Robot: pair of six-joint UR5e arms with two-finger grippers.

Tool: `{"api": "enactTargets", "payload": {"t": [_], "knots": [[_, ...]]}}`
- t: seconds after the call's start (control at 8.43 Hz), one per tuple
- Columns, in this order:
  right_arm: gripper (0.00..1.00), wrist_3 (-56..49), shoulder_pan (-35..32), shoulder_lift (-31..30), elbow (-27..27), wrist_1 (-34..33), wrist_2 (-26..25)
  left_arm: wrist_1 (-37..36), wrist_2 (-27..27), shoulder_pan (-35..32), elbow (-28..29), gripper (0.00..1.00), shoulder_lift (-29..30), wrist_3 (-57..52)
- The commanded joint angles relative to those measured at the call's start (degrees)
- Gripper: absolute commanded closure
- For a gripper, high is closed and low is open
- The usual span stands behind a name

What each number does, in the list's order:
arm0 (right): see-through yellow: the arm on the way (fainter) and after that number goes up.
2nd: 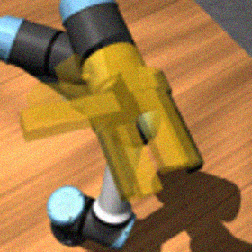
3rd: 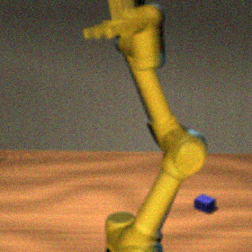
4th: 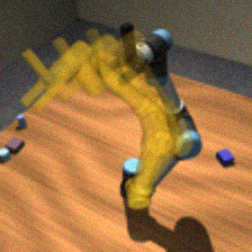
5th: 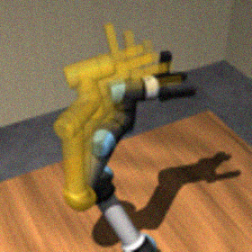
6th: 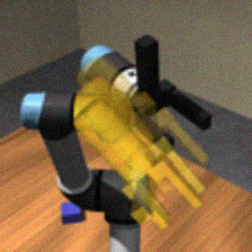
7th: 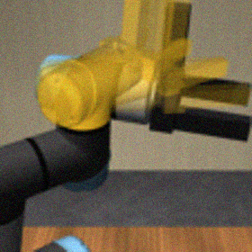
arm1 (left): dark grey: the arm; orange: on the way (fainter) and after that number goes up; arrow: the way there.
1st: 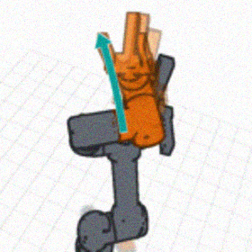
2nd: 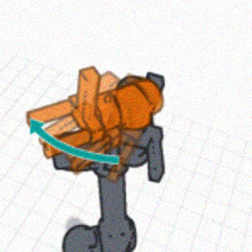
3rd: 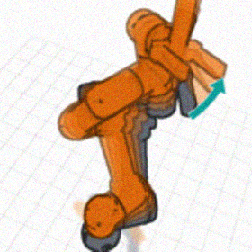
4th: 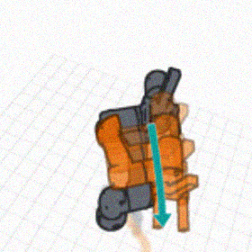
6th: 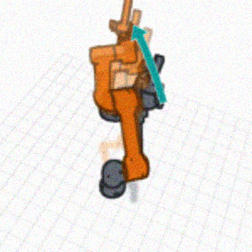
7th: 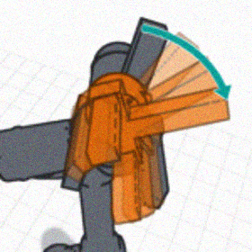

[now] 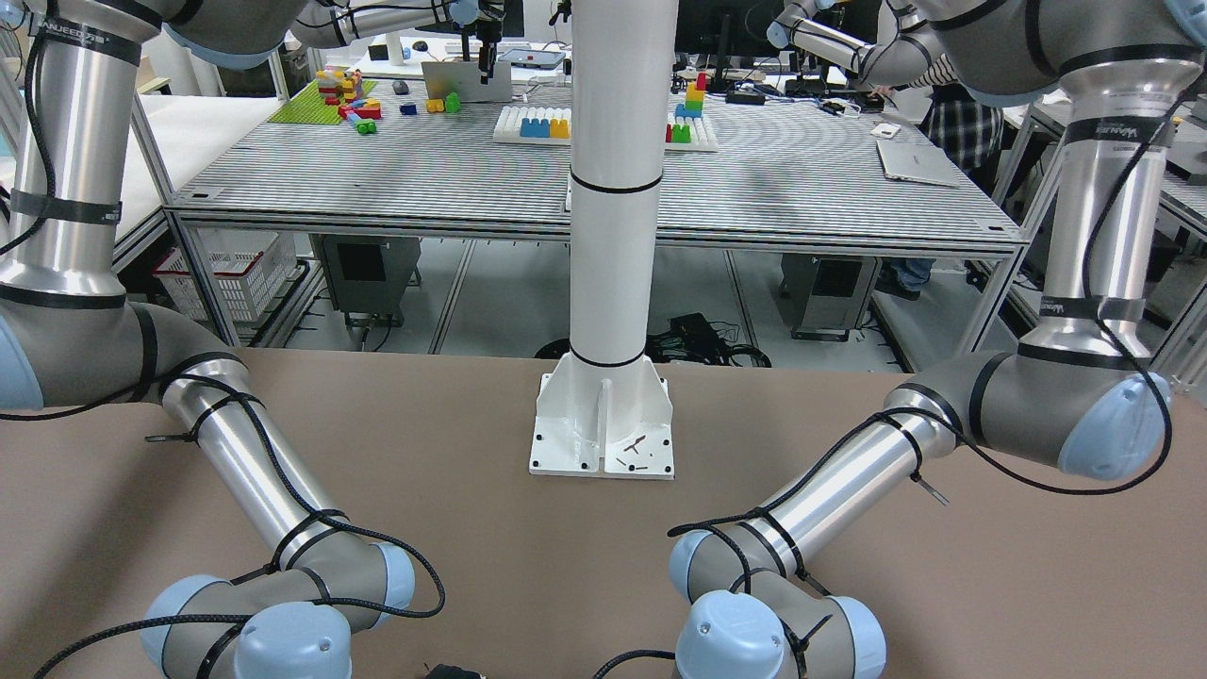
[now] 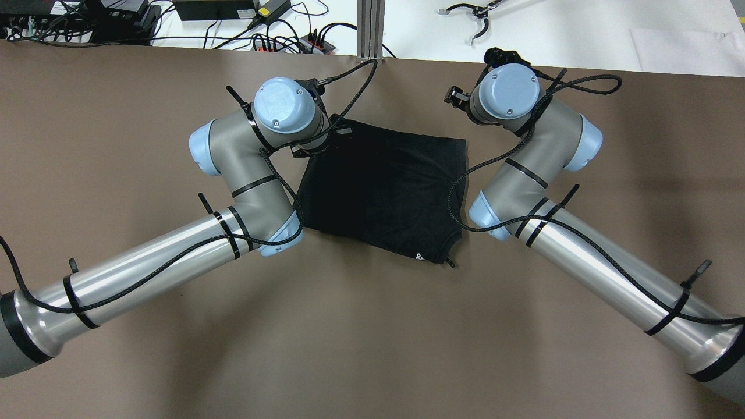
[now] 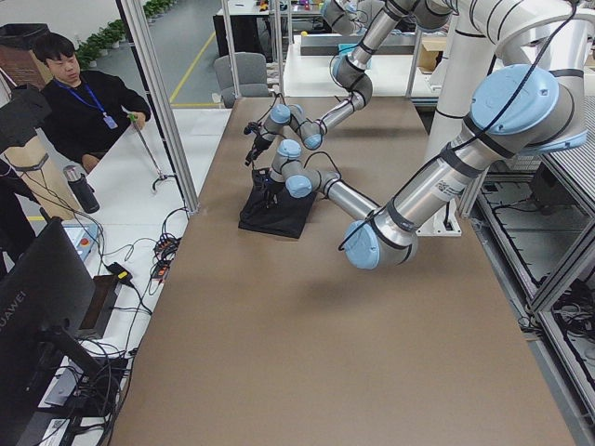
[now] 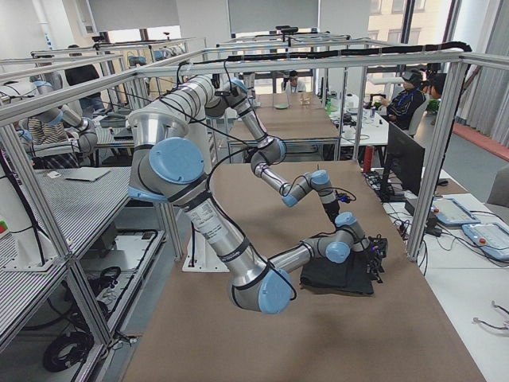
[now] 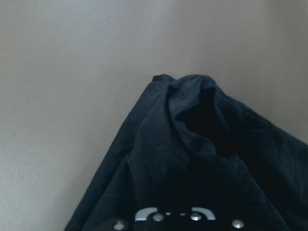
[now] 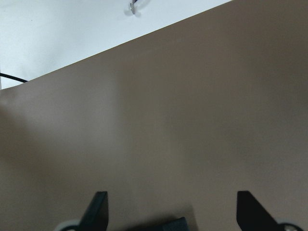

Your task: Fold clothes

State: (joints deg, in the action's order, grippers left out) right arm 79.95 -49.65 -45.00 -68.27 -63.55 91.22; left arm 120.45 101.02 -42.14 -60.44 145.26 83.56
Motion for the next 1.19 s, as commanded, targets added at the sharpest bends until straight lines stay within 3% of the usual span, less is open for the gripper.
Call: {"api": "enactTargets", "payload": {"t": [0.0, 0.47, 0.95, 1.07], "knots": [[0.06, 0.03, 0.60, -0.61, -0.63, 0.01, -0.08, 2.33, -1.53, -0.22, 5.66, 1.00, 2.21, -3.06], [0.06, -0.06, 0.69, -1.84, -0.55, 0.10, 0.01, 6.98, -2.49, -2.58, 16.74, 1.00, 7.31, -3.06], [0.06, -3.83, 0.78, -2.81, -1.51, 0.18, 0.01, 6.90, -2.15, -12.94, 16.06, 1.00, 7.32, 0.19], [0.06, -7.06, 0.69, -4.47, -3.60, 0.10, 0.09, 6.81, -1.97, -13.48, 11.96, 0.85, 5.32, -0.50]]}}
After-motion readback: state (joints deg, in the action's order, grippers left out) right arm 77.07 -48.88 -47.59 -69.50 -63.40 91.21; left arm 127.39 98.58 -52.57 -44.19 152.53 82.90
